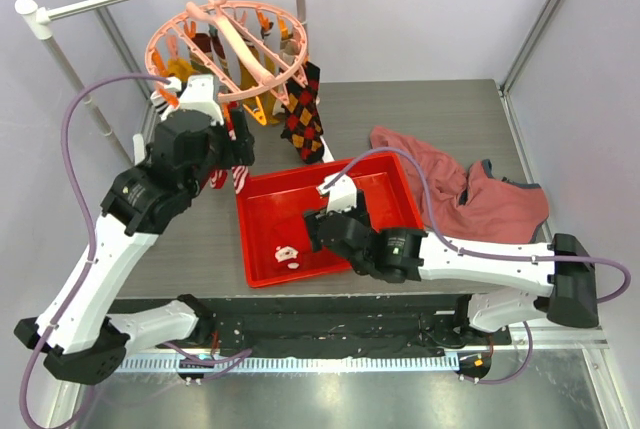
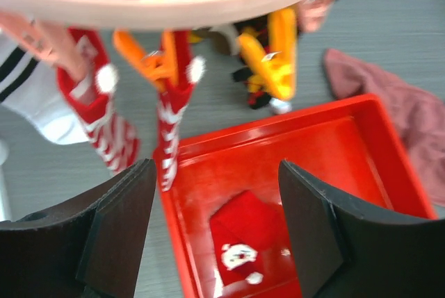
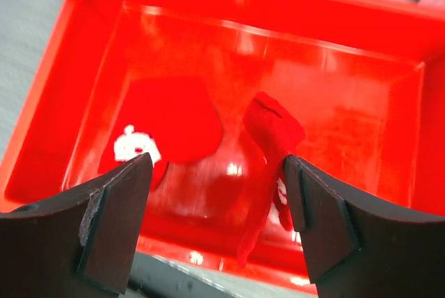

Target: Remove the socks clipped to the hanger

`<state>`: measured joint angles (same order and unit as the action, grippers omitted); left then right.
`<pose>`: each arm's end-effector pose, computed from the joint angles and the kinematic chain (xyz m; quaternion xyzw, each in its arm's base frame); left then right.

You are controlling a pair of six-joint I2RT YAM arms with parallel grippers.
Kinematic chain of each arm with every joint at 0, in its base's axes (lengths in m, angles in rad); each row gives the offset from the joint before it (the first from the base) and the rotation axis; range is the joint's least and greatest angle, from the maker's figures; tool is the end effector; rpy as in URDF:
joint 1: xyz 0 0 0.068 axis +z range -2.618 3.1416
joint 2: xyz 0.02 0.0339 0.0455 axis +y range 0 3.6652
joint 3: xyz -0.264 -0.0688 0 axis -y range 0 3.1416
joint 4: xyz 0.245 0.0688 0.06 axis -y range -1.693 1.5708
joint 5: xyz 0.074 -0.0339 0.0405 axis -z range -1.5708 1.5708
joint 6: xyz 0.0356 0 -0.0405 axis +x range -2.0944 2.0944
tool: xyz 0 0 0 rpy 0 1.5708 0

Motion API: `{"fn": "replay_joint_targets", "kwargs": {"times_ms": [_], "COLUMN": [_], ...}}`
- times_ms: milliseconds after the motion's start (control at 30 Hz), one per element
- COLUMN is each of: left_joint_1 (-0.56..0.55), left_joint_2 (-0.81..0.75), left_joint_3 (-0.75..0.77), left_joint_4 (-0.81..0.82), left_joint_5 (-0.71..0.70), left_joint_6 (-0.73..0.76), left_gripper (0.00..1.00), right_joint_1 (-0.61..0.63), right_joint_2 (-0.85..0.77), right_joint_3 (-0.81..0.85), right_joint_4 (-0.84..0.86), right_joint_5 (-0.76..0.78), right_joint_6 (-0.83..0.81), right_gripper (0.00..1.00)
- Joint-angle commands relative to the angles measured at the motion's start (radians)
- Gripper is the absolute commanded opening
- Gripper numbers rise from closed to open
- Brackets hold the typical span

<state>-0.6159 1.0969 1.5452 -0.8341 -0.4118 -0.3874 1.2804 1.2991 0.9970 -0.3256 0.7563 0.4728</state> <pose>0.1658 -0.0999 0.4685 -0.0209 0.8197 -0.1142 0.5608 0.1041 0.2630 0.2935 -0.1711 0.8272 0.1140 0.5229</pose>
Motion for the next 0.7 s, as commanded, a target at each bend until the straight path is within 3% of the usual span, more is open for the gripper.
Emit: {"fn": "replay_joint_targets", "kwargs": {"times_ms": [0, 167, 367, 667], "left_joint_1": [-0.001, -0.001, 0.001, 0.053], "left_joint_2": [-0.026, -0.012, 0.034, 0.035], "left_joint_3": [-0.098, -0.145, -0.177, -0.26], "left_joint_4": [0.105, 0.165, 0.21, 0.29], "left_joint_5": [-0.13, -0.147, -0.183, -0.22], "left_joint_6": [0.019, 0.039, 0.051, 0.077], "left_gripper": [0.75, 0.75, 0.75, 0.75], "right_joint_1": [-0.046, -0.099, -0.138, -0.138], "right_joint_2": [0.045, 0.054, 0.097, 0.037], "right_joint_3": [0.124, 0.173, 0.219, 0.144], "right_joint_4": [-0.13, -0.147, -0.239, -0.144], "right_joint_5": [-0.153, -0.362, -0.359, -0.387], "right_joint_6": [0.053, 0.053, 0.063, 0.041], "right_gripper": [0.84, 0.84, 0.85, 0.82]}}
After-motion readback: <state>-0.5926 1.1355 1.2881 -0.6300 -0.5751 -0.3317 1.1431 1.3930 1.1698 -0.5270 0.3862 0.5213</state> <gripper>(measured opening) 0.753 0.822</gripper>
